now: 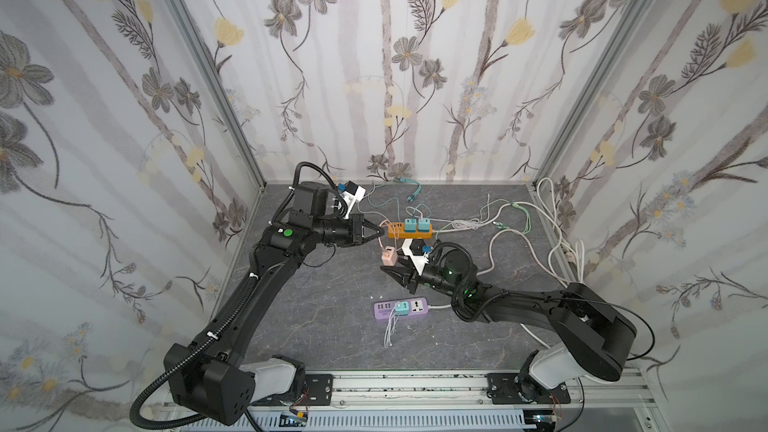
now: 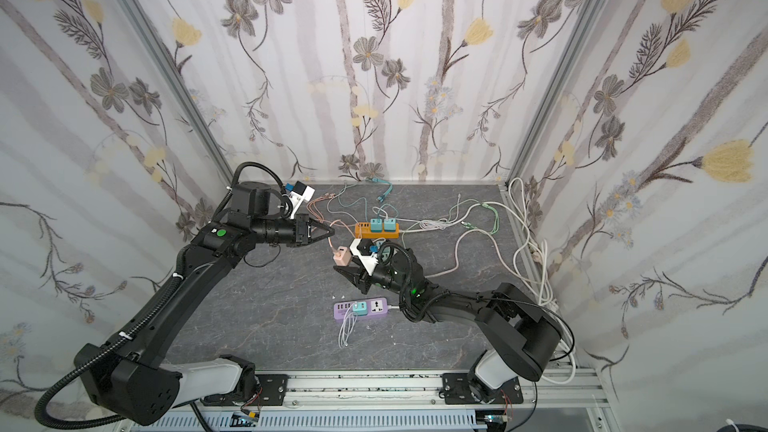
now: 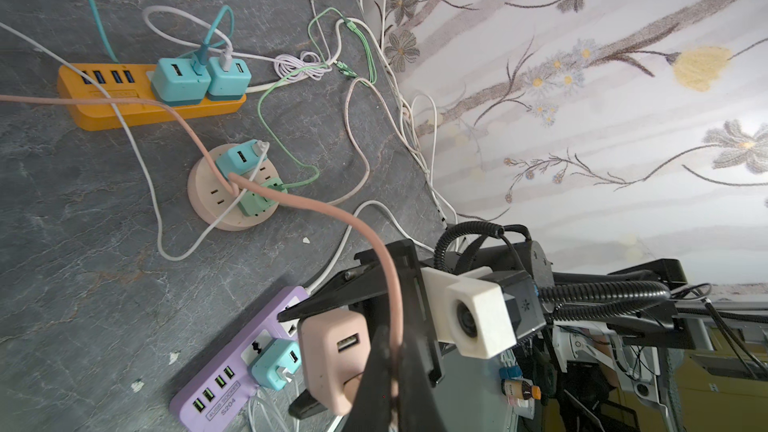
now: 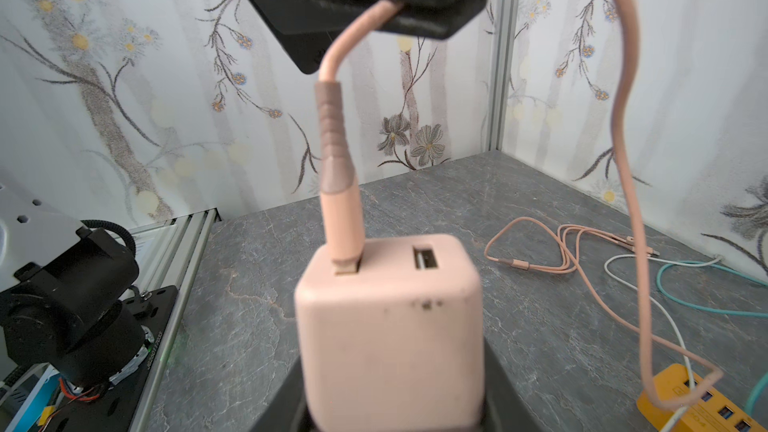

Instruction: Insert the plug

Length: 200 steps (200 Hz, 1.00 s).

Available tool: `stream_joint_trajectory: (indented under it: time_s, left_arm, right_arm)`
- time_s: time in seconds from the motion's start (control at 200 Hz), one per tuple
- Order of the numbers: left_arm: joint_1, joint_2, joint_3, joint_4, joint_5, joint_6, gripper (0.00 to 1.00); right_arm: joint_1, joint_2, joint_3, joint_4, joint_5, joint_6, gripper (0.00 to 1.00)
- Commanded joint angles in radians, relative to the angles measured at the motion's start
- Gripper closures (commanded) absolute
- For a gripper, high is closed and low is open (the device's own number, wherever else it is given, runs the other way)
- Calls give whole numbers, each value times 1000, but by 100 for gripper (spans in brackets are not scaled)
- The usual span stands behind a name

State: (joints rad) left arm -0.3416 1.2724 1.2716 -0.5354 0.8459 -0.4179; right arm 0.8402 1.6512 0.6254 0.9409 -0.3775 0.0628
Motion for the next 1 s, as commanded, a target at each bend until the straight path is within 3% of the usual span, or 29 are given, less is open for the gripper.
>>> stream_joint_trajectory:
  time_s: [0.0,0.11,0.2,0.31,0.425,0.59,0.804,0.994]
  left_arm:
    - [-1,-5,3,-72,-186,22,62]
    - [-1,-8,-3,-91,-226,44,39]
    - [-1,-47,-13,-92,-206,72,32]
    - [-11,-70,-11,-129,-95,159,23]
    - [-46,-105,16,-207,-170,263,14]
    - [-89,-72,65,-291,-252,334,15]
    - [-139,-16,68,-289,-248,319,16]
    - [-148,-9,-25,-137,-96,236,18]
  right_arm:
    - [-1,-54,-10,-92,59,-67,71]
    - [-1,-110,-5,-254,96,-186,72]
    - [-1,-139,13,-376,137,-294,72]
    - [-1,-159,63,-529,171,-408,72]
    - [0,-164,112,-638,198,-471,72]
    - [21,-184,129,-661,202,-547,71]
    - [51,-206,125,-619,251,-566,71]
    - [72,-198,131,-590,307,-574,71]
